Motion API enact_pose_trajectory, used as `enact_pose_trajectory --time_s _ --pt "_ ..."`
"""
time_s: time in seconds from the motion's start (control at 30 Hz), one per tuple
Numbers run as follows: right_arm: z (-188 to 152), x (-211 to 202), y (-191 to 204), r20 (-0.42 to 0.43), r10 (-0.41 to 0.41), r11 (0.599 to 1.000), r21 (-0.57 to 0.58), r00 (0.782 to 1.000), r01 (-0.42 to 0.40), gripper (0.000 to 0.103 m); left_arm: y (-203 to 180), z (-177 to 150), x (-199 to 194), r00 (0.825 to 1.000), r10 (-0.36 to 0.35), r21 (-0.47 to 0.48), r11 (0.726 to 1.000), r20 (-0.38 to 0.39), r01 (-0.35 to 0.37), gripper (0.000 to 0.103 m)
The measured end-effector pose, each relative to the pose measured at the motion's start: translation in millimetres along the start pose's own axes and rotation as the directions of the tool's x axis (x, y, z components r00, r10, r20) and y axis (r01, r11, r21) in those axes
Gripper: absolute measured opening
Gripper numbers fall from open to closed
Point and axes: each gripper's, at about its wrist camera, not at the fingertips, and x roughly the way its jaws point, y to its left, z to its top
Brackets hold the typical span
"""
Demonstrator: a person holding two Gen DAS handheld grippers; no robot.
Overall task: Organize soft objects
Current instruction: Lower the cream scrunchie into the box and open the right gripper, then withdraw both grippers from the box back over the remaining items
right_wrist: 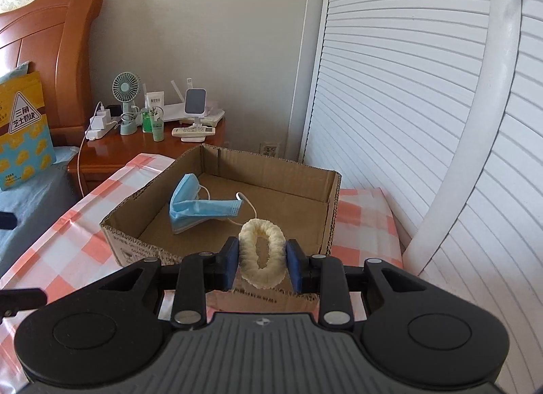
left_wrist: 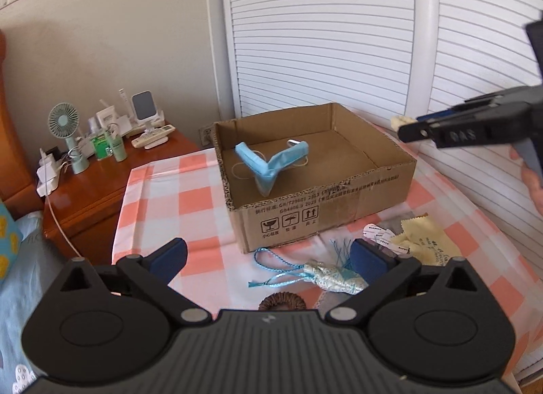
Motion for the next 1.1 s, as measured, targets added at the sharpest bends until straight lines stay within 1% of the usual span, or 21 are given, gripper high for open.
enact_pose_trajectory --time_s 0.17,0.33,0.4,0.43,0.47,0.5,0.53,0.57,0.63,0.73,0.8,0.93,1.1 --pt "23 43 -10 -0.028 -0.008 1.0 0.007 1.0 0.008 0.035 3 -6 -2 1.0 0.001 -0.029 1.0 0.006 -0.001 0.102" --pt "47 88 -15 -0.051 -0.016 1.0 0.006 0.999 0.017 0.035 6 -14 4 1.0 0.004 -0.058 0.998 -0.026 -0.006 0.102" --pt "56 108 -17 -0.06 -0.025 1.0 0.013 0.998 0.025 0.037 8 -18 6 0.999 0.002 -0.076 0.997 -0.038 -0.004 0.102" --pt "60 117 -18 -0.064 -0.034 0.999 0.013 0.997 0.035 0.044 10 -19 7 0.999 -0.001 -0.086 0.996 -0.045 -0.002 0.102" --pt "63 125 -19 -0.072 -0.043 0.999 0.012 0.996 0.044 0.056 11 -20 8 0.999 -0.002 -0.094 0.996 -0.049 -0.003 0.102" --pt "65 132 -19 -0.081 -0.057 0.998 0.013 0.995 0.058 0.063 12 -21 8 0.999 0.0 -0.103 0.995 -0.053 -0.005 0.102" --pt "65 136 -20 -0.084 -0.073 0.997 0.017 0.994 0.074 0.076 13 -22 8 0.998 0.001 -0.108 0.994 -0.056 -0.007 0.102" --pt "65 137 -21 -0.084 -0.076 0.997 0.022 0.994 0.078 0.087 13 -22 7 0.998 0.003 -0.11 0.994 -0.057 -0.009 0.102" --pt "62 133 -22 -0.081 -0.065 0.997 0.03 0.995 0.068 0.095 14 -23 6 0.998 0.008 -0.112 0.994 -0.061 -0.015 0.102" --pt "57 119 -21 -0.071 -0.069 0.997 0.028 0.995 0.071 0.101 14 -24 5 0.998 0.013 -0.116 0.993 -0.064 -0.021 0.102" --pt "53 107 -20 -0.069 -0.069 0.997 0.024 0.995 0.071 0.103 14 -25 3 0.998 0.009 -0.119 0.993 -0.064 -0.016 0.102" --pt "45 81 -16 -0.073 -0.084 0.996 0.008 0.994 0.084 0.103 11 -26 -5 0.999 0.009 -0.115 0.993 -0.05 -0.015 0.102" --pt "27 54 -14 -0.089 -0.077 0.997 0.025 0.993 0.08 0.103 9 -28 -12 0.999 0.013 -0.112 0.993 -0.049 -0.019 0.102"
